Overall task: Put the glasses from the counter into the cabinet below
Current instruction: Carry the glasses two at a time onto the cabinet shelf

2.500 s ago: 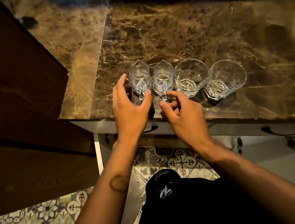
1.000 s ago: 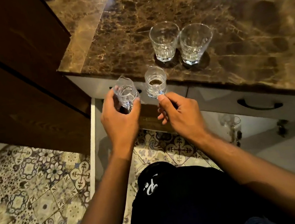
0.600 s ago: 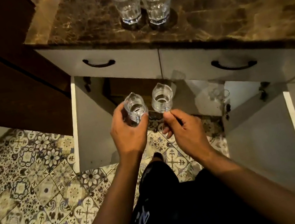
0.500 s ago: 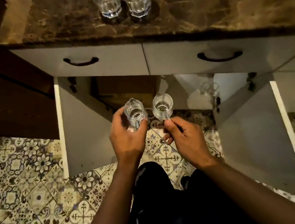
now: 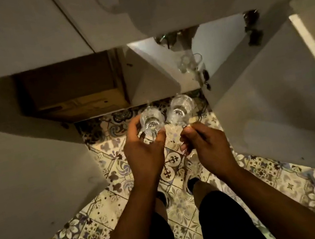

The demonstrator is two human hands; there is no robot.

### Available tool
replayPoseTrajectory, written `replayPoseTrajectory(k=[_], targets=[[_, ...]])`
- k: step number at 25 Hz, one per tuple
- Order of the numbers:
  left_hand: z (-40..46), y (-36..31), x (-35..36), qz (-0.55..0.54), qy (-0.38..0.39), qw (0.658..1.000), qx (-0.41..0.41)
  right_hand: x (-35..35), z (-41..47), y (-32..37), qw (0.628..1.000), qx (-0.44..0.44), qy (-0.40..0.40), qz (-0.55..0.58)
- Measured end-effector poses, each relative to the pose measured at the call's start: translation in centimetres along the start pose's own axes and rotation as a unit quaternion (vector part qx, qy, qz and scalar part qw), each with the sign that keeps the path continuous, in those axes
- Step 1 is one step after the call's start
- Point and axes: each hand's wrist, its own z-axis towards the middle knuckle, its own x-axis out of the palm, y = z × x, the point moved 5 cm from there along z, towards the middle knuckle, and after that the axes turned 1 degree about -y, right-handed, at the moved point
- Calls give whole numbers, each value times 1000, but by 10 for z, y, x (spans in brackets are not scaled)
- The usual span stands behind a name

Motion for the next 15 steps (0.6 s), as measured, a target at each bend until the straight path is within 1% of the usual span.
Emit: replayPoseTrajectory(k=[3,5,7,12,15], targets=[[26,56,45,-29,19,999,-16,13,30,-59,999,-9,-34,15],[46,92,73,-38,17,999,-4,22,55,-99,999,-10,-41,24],[67,126,104,-36,7,999,16,28,83,-140,998,-18,-52,26],[139,221,193,-70,-15,997,42,50,169,-248,996,-46,-71,21],[189,261,236,-59,-41,995,71,61,214,-304,995,-44,-82,42]])
